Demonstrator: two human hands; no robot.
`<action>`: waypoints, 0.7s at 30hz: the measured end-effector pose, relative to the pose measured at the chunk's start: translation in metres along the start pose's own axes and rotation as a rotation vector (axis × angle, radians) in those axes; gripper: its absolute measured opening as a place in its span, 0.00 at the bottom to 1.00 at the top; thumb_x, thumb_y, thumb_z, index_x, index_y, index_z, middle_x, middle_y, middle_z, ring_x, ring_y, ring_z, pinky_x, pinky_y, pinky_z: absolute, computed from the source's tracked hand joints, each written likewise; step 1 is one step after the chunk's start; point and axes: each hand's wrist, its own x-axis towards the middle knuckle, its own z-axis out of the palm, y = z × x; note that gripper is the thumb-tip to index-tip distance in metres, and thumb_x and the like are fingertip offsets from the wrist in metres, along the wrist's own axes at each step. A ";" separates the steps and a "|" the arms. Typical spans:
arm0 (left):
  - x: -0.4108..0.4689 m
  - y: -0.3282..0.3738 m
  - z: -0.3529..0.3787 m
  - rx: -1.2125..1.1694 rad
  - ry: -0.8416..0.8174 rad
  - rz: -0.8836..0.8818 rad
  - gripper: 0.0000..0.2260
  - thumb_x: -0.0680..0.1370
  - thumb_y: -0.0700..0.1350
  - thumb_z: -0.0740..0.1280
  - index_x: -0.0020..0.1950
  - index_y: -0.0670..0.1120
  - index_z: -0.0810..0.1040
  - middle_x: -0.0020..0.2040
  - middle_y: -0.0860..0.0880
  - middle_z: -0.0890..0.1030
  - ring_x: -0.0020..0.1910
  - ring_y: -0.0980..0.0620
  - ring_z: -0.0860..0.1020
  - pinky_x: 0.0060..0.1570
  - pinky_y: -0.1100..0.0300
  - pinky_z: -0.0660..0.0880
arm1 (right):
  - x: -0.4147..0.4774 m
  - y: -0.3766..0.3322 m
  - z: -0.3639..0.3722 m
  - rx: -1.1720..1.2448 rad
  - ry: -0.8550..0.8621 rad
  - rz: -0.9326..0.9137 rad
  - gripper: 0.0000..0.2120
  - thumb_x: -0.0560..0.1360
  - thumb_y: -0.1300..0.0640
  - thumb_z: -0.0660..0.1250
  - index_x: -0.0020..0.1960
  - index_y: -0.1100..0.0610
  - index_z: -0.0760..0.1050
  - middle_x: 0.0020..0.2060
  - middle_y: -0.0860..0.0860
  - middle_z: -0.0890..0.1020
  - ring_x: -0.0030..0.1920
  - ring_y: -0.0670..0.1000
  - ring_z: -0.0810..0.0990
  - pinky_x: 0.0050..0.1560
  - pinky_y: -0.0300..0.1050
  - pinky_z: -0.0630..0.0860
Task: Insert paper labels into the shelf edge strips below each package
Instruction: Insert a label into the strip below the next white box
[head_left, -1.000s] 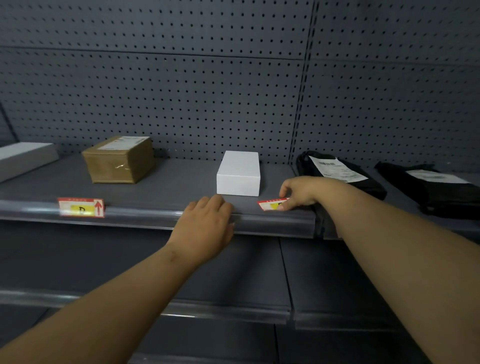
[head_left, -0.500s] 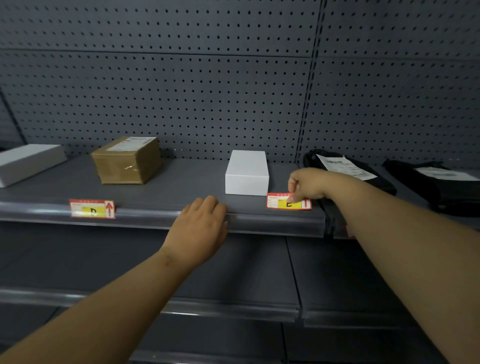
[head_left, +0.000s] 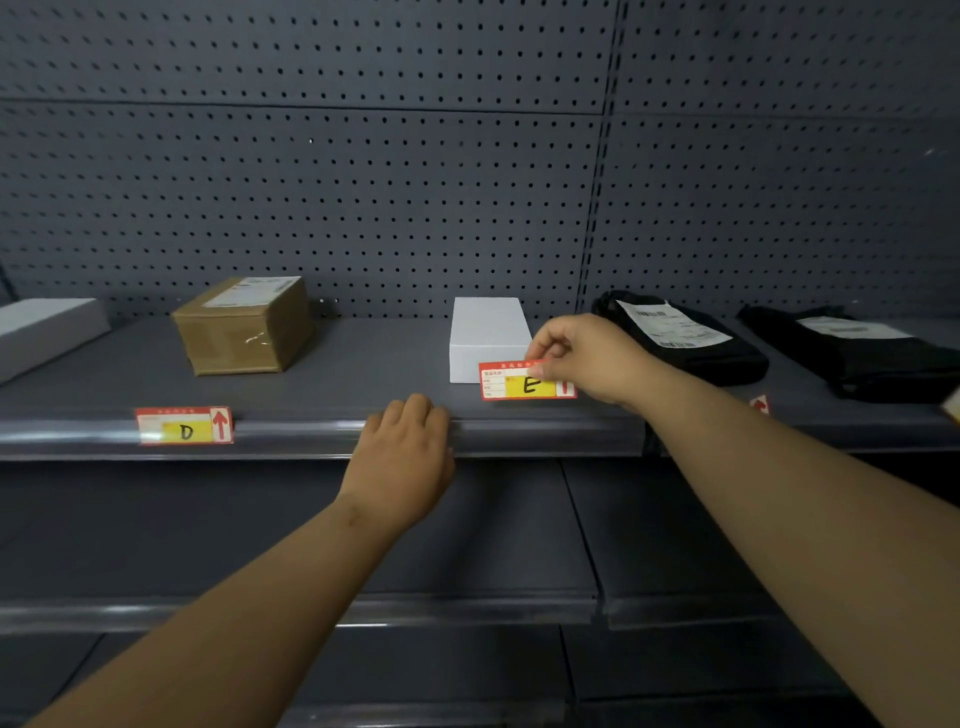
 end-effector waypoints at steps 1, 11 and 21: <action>0.000 -0.001 0.001 0.001 -0.003 0.002 0.13 0.78 0.47 0.56 0.61 0.44 0.68 0.58 0.44 0.71 0.55 0.44 0.70 0.58 0.53 0.65 | -0.001 0.000 0.003 0.003 0.012 -0.006 0.06 0.70 0.63 0.72 0.41 0.54 0.77 0.35 0.52 0.79 0.37 0.53 0.77 0.43 0.49 0.76; -0.002 -0.002 0.000 -0.072 -0.029 -0.018 0.13 0.78 0.46 0.57 0.60 0.42 0.69 0.57 0.42 0.73 0.56 0.43 0.70 0.58 0.52 0.67 | -0.007 0.001 0.026 -0.040 0.046 -0.014 0.05 0.70 0.61 0.72 0.40 0.53 0.76 0.36 0.51 0.78 0.38 0.50 0.76 0.41 0.47 0.75; -0.009 -0.006 0.004 -0.080 -0.002 0.034 0.13 0.78 0.46 0.58 0.61 0.42 0.70 0.56 0.41 0.73 0.53 0.42 0.71 0.55 0.51 0.69 | -0.009 0.006 0.058 -0.212 0.125 -0.057 0.06 0.69 0.56 0.72 0.37 0.51 0.75 0.35 0.45 0.77 0.41 0.48 0.76 0.40 0.44 0.73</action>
